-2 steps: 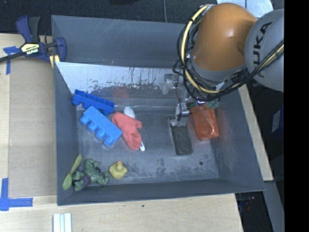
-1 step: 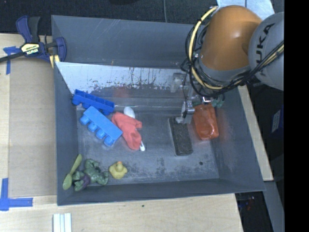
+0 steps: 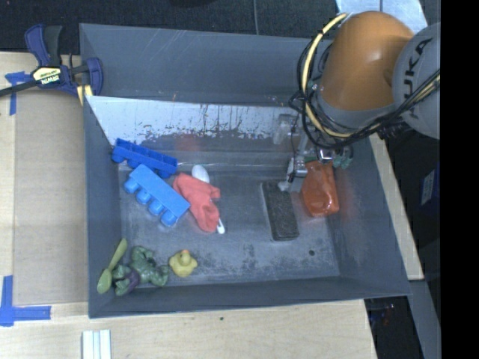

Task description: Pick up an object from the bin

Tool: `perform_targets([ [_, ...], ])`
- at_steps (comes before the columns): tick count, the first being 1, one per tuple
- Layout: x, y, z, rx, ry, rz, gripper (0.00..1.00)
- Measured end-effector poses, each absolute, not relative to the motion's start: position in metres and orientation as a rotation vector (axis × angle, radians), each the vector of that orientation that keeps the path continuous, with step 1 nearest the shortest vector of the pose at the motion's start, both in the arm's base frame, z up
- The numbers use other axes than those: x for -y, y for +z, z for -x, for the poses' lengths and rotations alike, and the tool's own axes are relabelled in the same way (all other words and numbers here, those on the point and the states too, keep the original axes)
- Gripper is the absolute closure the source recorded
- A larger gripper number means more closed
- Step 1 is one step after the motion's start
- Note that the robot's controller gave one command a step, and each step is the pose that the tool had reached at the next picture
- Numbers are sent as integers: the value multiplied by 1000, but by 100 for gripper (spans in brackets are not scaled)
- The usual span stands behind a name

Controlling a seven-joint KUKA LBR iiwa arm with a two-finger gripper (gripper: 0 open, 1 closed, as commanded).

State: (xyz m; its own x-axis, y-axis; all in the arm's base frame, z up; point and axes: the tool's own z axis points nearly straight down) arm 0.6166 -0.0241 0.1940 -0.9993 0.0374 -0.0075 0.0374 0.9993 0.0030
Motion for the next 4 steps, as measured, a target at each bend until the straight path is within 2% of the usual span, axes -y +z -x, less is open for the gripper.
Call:
perform_targets([
  [1, -41, 142, -599, -3115, 4, -305, 0],
  [2, -45, 133, -607, -3116, 6, -259, 0],
  [3, -9, 195, -614, -3126, 5, -221, 0],
  [4, -3, 212, -616, -3122, 4, -201, 0],
])
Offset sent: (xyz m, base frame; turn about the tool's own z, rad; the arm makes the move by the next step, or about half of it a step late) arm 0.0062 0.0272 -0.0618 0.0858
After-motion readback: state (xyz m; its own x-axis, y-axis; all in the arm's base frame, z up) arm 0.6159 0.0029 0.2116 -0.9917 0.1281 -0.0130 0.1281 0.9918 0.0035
